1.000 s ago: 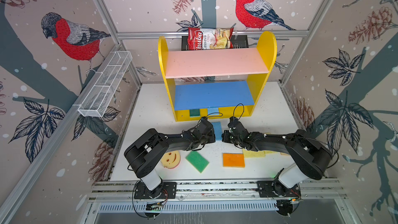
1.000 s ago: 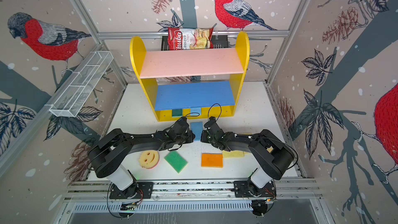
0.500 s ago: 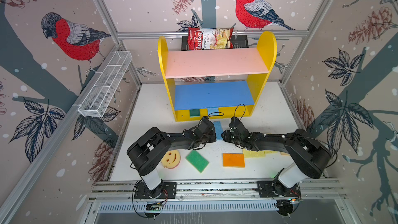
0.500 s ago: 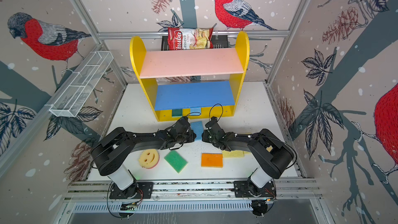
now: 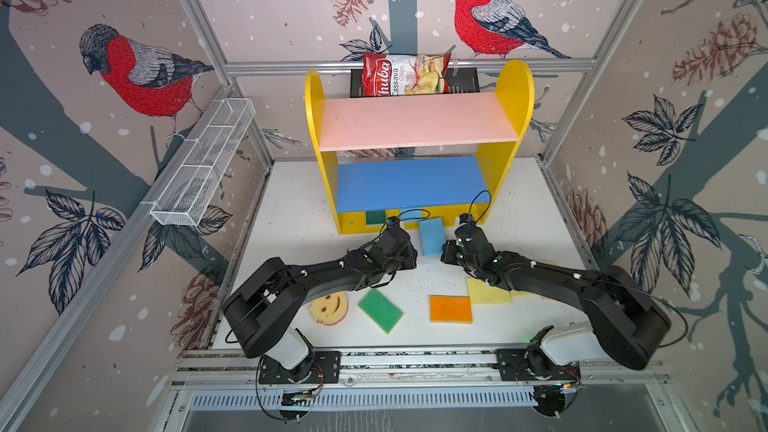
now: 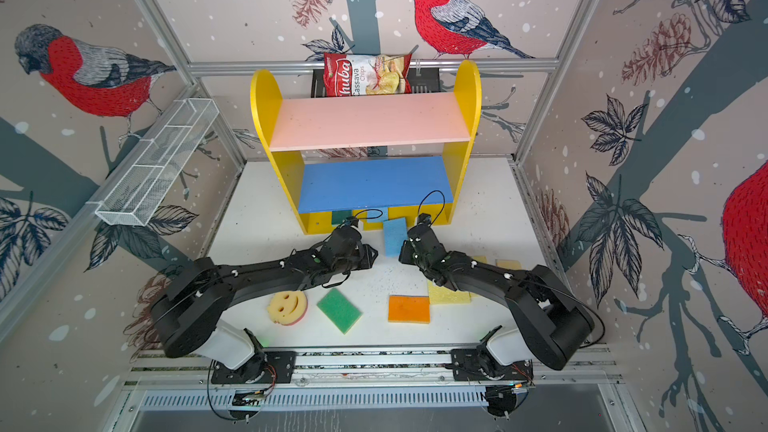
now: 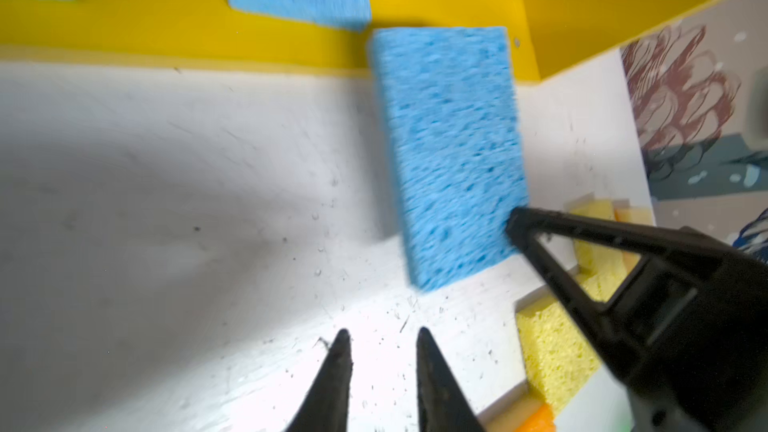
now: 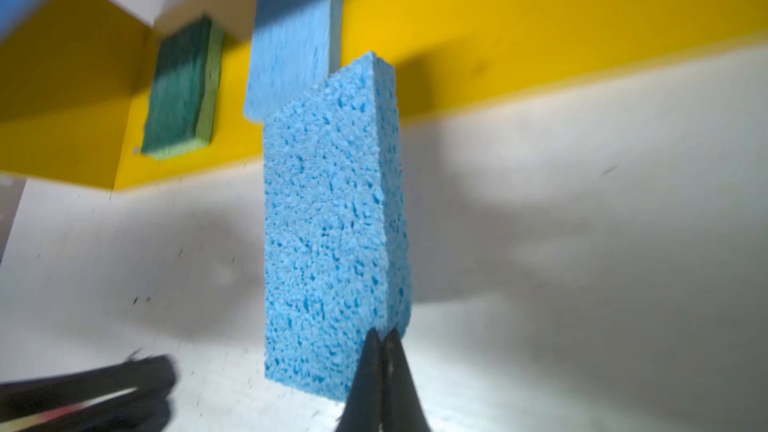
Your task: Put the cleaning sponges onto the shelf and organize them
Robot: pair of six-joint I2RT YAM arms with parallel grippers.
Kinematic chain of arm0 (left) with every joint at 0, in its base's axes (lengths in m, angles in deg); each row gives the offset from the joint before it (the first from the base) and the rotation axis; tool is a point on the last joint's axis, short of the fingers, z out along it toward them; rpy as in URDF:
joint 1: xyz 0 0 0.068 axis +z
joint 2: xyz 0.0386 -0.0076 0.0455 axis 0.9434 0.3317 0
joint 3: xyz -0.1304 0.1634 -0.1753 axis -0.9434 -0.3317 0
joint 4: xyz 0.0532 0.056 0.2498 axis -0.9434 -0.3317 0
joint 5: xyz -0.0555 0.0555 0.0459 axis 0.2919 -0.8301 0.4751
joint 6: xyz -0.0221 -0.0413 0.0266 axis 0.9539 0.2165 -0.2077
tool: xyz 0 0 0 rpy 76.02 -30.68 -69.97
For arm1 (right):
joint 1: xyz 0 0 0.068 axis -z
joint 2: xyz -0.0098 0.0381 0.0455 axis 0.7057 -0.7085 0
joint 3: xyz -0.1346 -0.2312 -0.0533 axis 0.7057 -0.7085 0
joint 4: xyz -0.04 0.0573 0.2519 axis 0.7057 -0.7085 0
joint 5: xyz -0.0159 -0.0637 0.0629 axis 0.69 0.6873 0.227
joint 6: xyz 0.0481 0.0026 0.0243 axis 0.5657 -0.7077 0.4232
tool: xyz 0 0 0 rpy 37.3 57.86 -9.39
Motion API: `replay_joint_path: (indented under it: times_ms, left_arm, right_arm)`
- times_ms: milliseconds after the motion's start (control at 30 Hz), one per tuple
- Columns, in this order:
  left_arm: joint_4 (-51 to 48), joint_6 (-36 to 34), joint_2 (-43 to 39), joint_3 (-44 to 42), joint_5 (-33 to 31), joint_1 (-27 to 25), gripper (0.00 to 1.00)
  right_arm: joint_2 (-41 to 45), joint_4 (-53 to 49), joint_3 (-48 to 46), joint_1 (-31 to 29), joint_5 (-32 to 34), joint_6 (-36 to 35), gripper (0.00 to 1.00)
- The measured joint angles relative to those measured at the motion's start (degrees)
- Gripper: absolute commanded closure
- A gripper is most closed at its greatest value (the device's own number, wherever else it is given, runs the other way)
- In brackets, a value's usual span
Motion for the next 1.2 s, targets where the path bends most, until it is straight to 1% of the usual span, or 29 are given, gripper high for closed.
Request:
replay_joint_path:
  times_ms: [67,133,200,233,433,533,633,833,1000,1100,1200]
  left_arm:
    - [-1.6,-0.4,-1.8,0.3,-1.9,0.0,0.49]
    - [-3.6,-0.6,-3.9,0.4,-4.2,0.2,0.42]
    - [-5.6,-0.6,-6.2,0.3,-6.6,0.4,0.36]
    - [-6.4,-0.6,-7.4,0.2,-7.8,0.6,0.35]
    - [-10.1,-0.6,-15.7,-3.1,-15.0,1.6,0.31]
    - [-10.9,-0.6,-19.7,-5.9,-17.5,1.8,0.29]
    - [-11.1,-0.4,-22.0,-7.6,-19.3,2.0,0.29]
    - [-11.6,0.6,-21.8,-8.3,-20.0,2.1,0.29]
    - [-11.8,0.9,-20.7,-8.3,-20.0,2.2,0.29]
    - [-11.8,1.1,-20.2,-8.3,-20.0,2.3,0.29]
    - [-12.1,1.1,-20.0,-8.3,-20.0,2.4,0.29]
  right_arm:
    - [1.9,-0.8,-0.5,2.2,1.0,-2.2,1.0]
    - [2.9,-1.8,-0.8,4.2,2.2,-4.0,1.0]
    - [3.1,-2.5,-0.8,5.2,3.0,-5.6,1.0]
    - [3.0,-2.7,-0.8,5.5,3.5,-6.6,1.0]
    - [-0.7,-2.1,0.5,6.8,4.5,-10.0,1.0]
    - [-3.5,-0.7,1.6,6.8,5.1,-11.3,1.0]
    - [-6.1,1.2,2.9,7.3,5.2,-11.9,1.0]
    - [-12.1,3.3,5.9,8.4,5.6,-12.5,1.0]
    - [-15.9,3.4,7.6,8.7,6.2,-11.8,0.98]
    - [-18.3,2.4,8.8,8.7,5.9,-11.3,0.94]
    - [-19.6,3.1,9.6,8.8,6.4,-10.8,0.84]
